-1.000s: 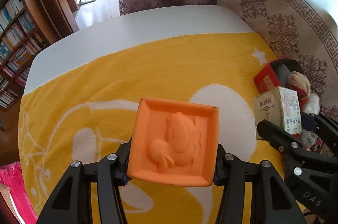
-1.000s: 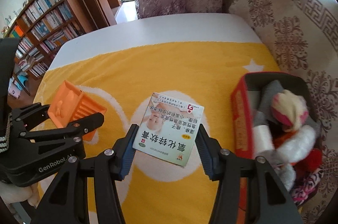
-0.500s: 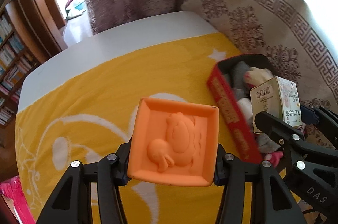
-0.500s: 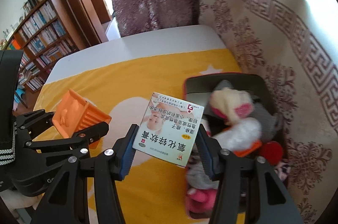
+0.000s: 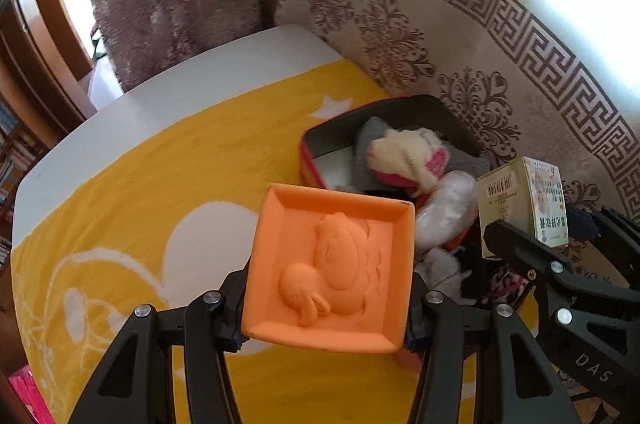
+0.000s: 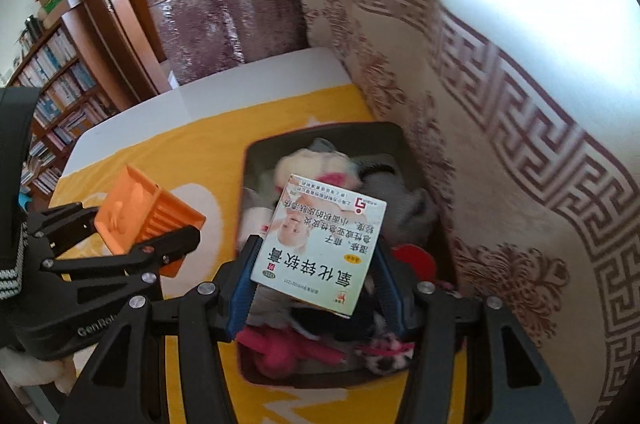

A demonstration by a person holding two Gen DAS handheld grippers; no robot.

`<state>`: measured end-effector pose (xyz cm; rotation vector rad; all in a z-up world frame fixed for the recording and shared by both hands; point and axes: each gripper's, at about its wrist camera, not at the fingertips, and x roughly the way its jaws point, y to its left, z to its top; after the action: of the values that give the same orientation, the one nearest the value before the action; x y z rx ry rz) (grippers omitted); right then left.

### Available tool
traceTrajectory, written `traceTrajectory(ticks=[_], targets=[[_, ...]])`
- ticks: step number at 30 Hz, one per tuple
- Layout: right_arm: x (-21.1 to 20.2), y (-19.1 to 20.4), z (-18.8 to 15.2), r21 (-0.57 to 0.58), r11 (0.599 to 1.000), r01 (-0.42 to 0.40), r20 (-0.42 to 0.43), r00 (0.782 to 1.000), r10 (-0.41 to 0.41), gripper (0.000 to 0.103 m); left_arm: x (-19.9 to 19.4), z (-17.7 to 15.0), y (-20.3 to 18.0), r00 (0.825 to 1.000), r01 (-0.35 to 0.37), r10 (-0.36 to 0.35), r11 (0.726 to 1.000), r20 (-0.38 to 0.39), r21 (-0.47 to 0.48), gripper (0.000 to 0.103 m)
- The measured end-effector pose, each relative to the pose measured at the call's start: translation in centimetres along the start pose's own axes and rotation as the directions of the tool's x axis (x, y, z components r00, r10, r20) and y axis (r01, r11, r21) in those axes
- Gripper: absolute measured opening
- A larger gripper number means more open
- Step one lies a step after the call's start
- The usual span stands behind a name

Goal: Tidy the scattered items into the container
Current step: 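Lower the medicine box and orange block into the box and open both grippers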

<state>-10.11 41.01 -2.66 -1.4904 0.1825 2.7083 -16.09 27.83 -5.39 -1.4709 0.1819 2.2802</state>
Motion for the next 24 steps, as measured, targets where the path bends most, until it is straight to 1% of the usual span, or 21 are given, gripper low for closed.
traceTrajectory(ticks=[7,15,24], targets=[[-0.2,-1.7,-0.3,-0.001,1.000,0.026,0.003,1.000,-0.026,0.057,0.9,1.7,-2.0,1.000,0.011,-0.011,0.999,-0.005,0.031,0.056],[0.1,-3.4,-0.7,0.021,1.000,0.019,-0.013,1.000,-0.019,0.057,2.3,3.4,-3.5,1.000,0.014,-0.014,0.998,-0.005,0.060,0.056],[0.4,-4.9,-1.2,0.058,0.998,0.008,-0.036,0.999,-0.006,0.057,4.1,5.6,-5.0,0.999,0.046,-0.046,0.996,-0.005,0.081,0.056]])
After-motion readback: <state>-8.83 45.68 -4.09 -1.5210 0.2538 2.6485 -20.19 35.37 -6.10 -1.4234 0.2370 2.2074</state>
